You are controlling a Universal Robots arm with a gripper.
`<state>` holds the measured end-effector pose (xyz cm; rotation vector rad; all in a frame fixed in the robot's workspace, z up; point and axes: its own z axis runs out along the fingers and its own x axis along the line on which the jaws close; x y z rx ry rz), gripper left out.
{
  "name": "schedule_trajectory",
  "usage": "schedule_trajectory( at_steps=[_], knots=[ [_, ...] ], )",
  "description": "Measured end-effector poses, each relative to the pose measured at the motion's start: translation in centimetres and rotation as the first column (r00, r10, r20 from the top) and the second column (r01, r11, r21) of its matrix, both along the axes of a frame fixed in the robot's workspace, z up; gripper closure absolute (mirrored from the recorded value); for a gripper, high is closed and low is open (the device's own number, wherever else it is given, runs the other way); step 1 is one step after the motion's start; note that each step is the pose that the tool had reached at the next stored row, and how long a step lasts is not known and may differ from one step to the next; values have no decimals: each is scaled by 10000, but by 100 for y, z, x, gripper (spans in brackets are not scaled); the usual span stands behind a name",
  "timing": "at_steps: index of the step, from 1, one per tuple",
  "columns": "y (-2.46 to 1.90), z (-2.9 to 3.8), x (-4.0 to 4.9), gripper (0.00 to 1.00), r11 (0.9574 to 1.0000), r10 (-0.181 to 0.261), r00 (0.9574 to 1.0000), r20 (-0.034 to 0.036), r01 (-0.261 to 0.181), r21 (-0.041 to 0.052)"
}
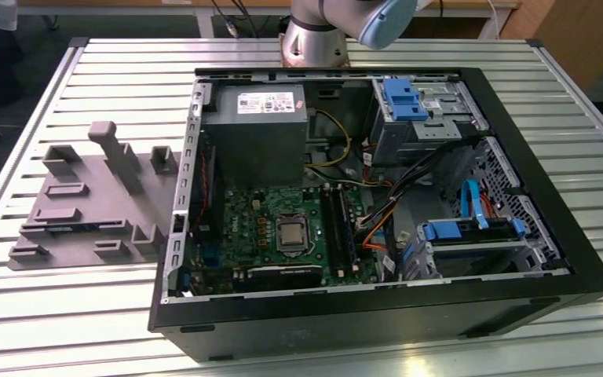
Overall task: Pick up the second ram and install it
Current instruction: 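Pick up the second ram and move it above second insertion slot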
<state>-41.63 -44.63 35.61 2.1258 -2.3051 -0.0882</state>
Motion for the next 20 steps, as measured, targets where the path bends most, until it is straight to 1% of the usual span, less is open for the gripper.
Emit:
schedule_trajectory(
  at_steps=[4, 7, 10, 11, 12, 13, 20],
  knots=[
    [0, -13, 0, 89, 9983, 585, 9983, 1, -585, 0],
    [-1, -19, -1, 89, 9960, 892, 9960, 0, -892, -1],
    [-2, -19, -1, 89, 9957, 931, 9957, 0, -931, -1],
    [-2, -20, -1, 83, 9957, 932, 9957, 1, -932, 0],
    [-2, -19, -1, 83, 9956, 932, 9956, 0, -932, -1],
    [-2, -19, -1, 76, 9956, 933, 9956, 1, -933, -1],
    [-3, -31, -2, 76, 9956, 934, 9956, 1, -934, 0]
  ],
)
